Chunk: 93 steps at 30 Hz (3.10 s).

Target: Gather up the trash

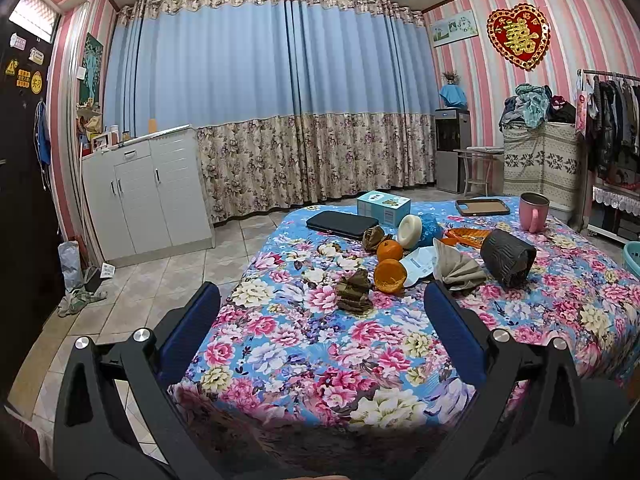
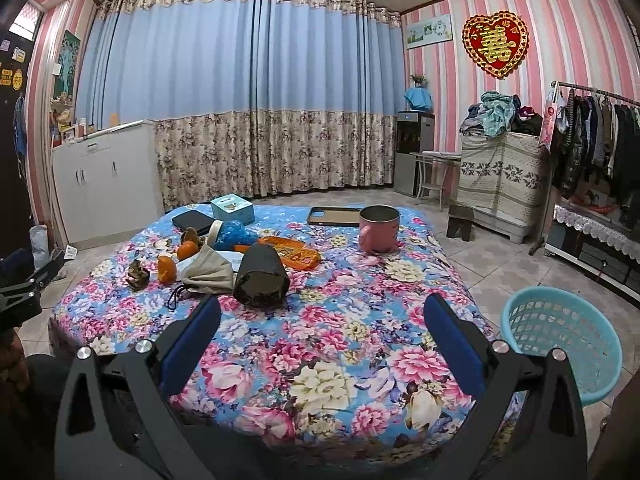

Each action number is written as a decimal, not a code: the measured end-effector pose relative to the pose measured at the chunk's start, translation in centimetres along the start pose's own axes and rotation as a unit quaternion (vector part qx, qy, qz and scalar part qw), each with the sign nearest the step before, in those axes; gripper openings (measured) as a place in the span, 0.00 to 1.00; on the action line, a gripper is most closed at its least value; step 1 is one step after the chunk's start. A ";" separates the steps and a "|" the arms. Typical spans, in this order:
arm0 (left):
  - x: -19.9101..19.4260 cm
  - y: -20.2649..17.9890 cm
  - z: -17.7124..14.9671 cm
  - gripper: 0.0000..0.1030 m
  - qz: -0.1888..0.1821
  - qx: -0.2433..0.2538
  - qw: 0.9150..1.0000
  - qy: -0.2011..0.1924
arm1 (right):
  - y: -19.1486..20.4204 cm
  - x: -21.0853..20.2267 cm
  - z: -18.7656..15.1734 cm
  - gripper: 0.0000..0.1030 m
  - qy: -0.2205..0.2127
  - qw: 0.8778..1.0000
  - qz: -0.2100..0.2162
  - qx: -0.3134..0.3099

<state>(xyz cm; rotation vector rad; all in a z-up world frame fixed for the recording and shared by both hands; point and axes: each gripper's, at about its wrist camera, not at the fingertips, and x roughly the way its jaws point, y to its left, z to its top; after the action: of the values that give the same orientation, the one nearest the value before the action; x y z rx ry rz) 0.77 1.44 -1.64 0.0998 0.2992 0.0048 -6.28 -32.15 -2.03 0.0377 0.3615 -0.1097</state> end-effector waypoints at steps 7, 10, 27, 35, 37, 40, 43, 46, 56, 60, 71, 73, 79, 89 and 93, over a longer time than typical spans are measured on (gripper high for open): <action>-0.1 -0.1 0.0 0.96 0.000 0.001 1.000 -0.001 | 0.0 -0.1 0.1 0.96 -0.003 1.000 -0.004 0.000; 0.0 0.0 0.0 0.96 0.000 0.000 1.000 0.000 | -0.1 -0.1 0.2 0.96 -0.004 1.000 -0.006 0.001; 0.0 0.0 0.0 0.96 0.000 0.000 1.000 0.000 | 0.1 -0.4 0.5 0.96 -0.011 1.000 -0.001 0.003; 0.0 -0.1 0.0 0.96 0.000 0.002 1.000 0.000 | 0.0 -0.3 0.4 0.96 -0.006 1.000 -0.006 -0.001; 0.0 -0.1 0.0 0.96 0.000 0.002 1.000 0.000 | -0.1 -0.4 0.5 0.96 -0.006 1.000 -0.006 0.001; 0.0 -0.2 0.0 0.96 0.000 0.002 1.000 -0.001 | -0.2 -0.4 0.5 0.96 -0.006 1.000 -0.004 0.003; 0.0 -0.2 0.0 0.96 0.000 0.003 1.000 -0.001 | -0.2 -0.5 0.4 0.96 -0.006 1.000 -0.003 0.004; 0.0 -0.1 0.0 0.96 0.000 0.002 1.000 0.000 | -0.2 -0.5 0.3 0.96 -0.006 1.000 -0.002 0.004; 0.0 -0.2 0.0 0.96 0.000 0.002 1.000 -0.001 | -0.1 -0.5 0.3 0.96 -0.006 1.000 -0.001 0.003; 0.0 -0.2 0.0 0.96 0.000 0.003 1.000 -0.001 | -0.1 -0.5 0.3 0.96 -0.006 1.000 0.000 0.003; 0.0 -0.2 0.0 0.96 0.000 0.003 1.000 -0.001 | 0.0 -0.6 0.5 0.96 -0.008 1.000 0.000 0.003; 0.0 -0.2 0.0 0.96 0.000 0.003 1.000 -0.001 | 0.0 -0.6 0.5 0.96 -0.009 1.000 -0.001 0.002; -0.1 -0.2 0.0 0.96 0.000 0.003 1.000 -0.001 | 0.0 -0.5 0.6 0.96 -0.008 1.000 0.000 0.002; 0.0 -0.2 0.0 0.96 0.000 0.003 1.000 -0.001 | 0.1 -0.6 0.6 0.96 -0.009 1.000 0.001 0.002; -0.1 -0.2 0.0 0.96 0.000 0.003 1.000 -0.001 | 0.0 -0.6 0.6 0.96 -0.009 1.000 0.001 0.002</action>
<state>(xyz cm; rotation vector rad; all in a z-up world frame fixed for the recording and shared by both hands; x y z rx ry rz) 0.72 1.20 -1.66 0.1056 0.2974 0.0040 -6.60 -32.09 -1.29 0.0409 0.3428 -0.1081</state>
